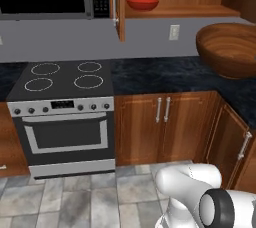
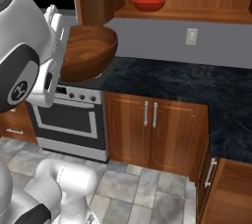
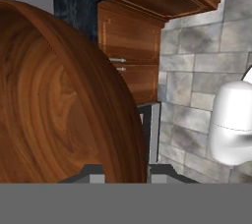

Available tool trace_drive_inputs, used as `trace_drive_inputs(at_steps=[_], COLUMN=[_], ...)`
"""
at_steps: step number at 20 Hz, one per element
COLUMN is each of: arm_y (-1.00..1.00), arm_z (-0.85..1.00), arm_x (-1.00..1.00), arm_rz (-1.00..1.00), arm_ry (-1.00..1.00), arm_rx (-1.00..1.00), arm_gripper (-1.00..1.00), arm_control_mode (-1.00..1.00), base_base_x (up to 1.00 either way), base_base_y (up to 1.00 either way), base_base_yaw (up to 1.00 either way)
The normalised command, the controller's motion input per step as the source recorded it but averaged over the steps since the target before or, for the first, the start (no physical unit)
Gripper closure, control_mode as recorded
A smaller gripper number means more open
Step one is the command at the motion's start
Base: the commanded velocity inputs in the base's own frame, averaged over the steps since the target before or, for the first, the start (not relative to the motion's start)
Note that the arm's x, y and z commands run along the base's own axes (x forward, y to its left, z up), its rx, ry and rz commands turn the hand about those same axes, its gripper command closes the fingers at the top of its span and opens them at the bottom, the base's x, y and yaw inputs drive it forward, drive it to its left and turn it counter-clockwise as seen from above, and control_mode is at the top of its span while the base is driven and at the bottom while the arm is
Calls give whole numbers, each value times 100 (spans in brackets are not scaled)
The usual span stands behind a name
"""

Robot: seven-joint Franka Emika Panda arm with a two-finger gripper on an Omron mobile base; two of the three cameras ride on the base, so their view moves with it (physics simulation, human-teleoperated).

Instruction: Move the bowls from the cabinet to the plates on the dining table.

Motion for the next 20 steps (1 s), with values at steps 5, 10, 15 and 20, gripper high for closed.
trace_drive_inputs(at_steps=[5,10,15,20], arm_y=[0,0,0,0], arm_z=[0,0,0,0], arm_x=[0,0,0,0], arm_rz=[0,0,0,0], arm_ry=[0,0,0,0], arm_rx=[0,0,0,0], arm_gripper=[100,100,100,100], arm_control_mode=[100,100,100,100], base_base_x=[-7,-4,-3,-1], base_base_y=[34,30,29,25], base_base_yaw=[18,19,20,21])
